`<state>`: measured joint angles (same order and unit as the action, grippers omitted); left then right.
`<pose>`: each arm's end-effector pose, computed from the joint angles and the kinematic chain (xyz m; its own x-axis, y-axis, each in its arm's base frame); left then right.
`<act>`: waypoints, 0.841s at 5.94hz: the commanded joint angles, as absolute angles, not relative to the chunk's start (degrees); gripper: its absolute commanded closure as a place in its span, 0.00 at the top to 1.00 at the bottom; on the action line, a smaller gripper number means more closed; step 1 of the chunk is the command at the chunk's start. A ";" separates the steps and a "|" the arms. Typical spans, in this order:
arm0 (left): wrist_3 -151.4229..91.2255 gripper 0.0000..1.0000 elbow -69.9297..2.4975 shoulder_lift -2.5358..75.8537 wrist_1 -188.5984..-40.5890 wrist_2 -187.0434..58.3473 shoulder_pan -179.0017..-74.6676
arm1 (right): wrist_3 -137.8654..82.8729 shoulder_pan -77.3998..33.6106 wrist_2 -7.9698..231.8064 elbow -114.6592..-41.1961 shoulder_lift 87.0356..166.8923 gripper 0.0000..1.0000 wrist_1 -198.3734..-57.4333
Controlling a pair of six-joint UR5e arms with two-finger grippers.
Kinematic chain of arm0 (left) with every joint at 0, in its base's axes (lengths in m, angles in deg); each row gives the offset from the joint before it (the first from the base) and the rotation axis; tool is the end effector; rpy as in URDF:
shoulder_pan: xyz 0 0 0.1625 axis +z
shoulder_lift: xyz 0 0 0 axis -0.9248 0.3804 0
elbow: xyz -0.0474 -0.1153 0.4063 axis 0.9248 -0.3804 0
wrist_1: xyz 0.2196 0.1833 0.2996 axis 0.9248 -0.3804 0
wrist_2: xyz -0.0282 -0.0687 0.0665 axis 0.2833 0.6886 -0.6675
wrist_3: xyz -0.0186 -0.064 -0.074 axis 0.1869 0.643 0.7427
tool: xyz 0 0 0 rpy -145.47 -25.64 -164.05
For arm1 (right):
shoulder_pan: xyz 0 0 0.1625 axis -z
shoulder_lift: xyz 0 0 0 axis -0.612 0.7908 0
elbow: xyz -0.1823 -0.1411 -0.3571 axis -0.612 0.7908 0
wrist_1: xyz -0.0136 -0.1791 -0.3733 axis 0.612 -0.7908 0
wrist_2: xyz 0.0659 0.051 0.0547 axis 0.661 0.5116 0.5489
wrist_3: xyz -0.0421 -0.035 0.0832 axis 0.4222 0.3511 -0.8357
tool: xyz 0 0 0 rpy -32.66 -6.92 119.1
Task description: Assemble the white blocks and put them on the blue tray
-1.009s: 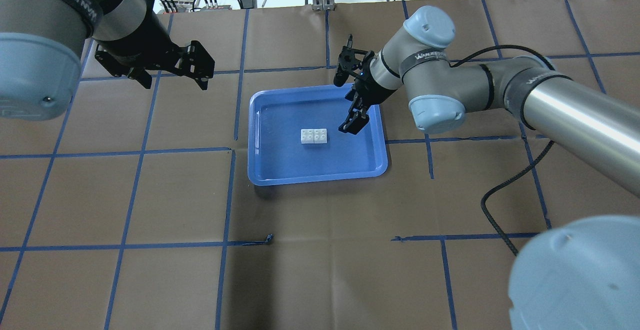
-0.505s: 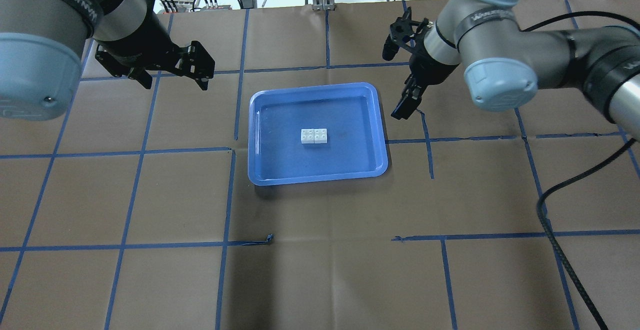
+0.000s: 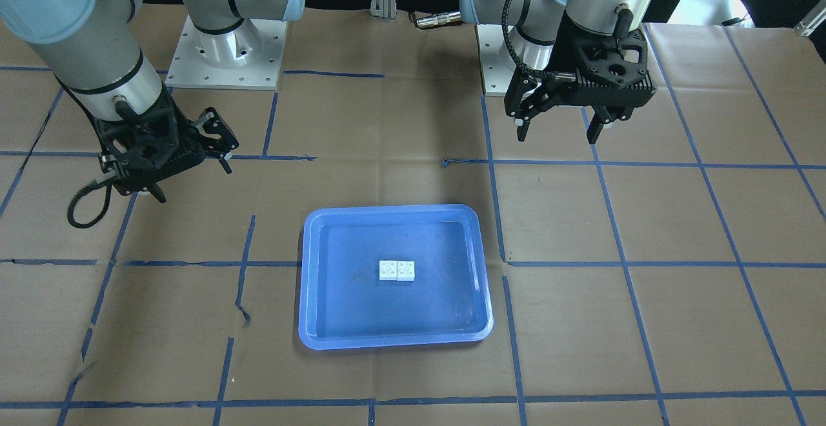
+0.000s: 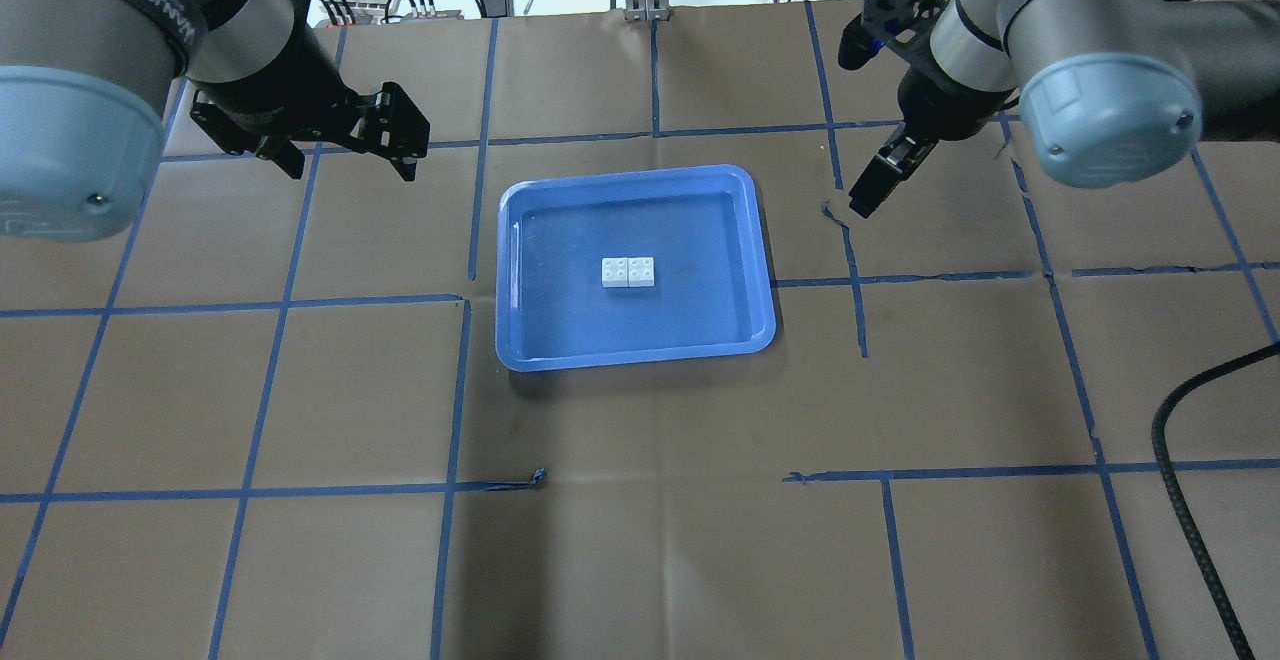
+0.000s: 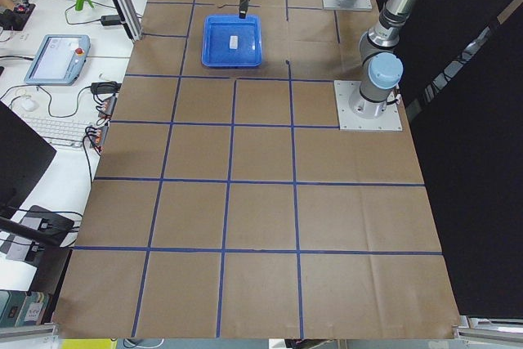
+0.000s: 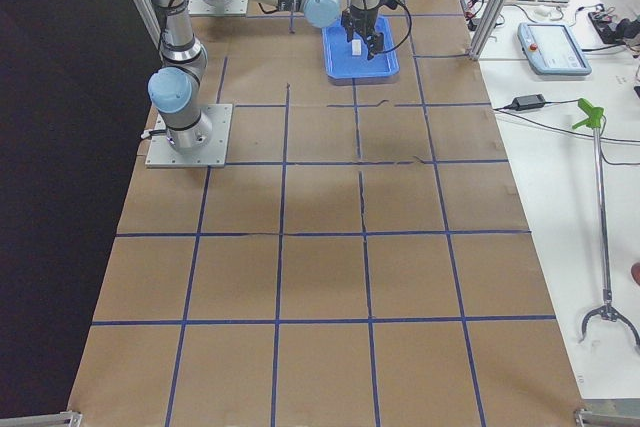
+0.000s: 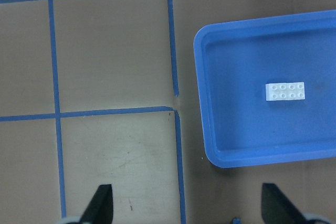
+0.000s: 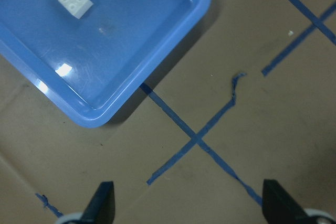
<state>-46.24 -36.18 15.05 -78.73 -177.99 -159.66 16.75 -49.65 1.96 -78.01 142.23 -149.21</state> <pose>-0.1470 -0.4850 0.4932 -0.9977 0.0543 -0.0398 0.0594 0.9882 -0.1410 0.1146 -0.5306 0.4328 -0.9041 -0.4249 -0.0462 -0.4240 0.9052 -0.0271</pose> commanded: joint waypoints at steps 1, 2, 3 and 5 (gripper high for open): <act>-46.24 0.99 -36.00 15.04 -78.82 -177.99 -159.66 | 1.64 -50.06 0.13 -69.88 143.11 1.00 -135.51; -46.24 0.99 -36.00 14.96 -78.82 -177.99 -159.66 | -6.69 -51.28 0.30 -66.53 143.72 1.00 -130.40; -46.24 0.99 -36.09 14.78 -79.00 -178.16 -159.66 | -7.47 -52.95 0.65 -66.67 143.90 1.00 -130.52; -46.24 0.99 -36.09 14.78 -79.08 -178.17 -159.66 | -7.48 -53.05 0.48 -66.93 143.47 1.00 -130.96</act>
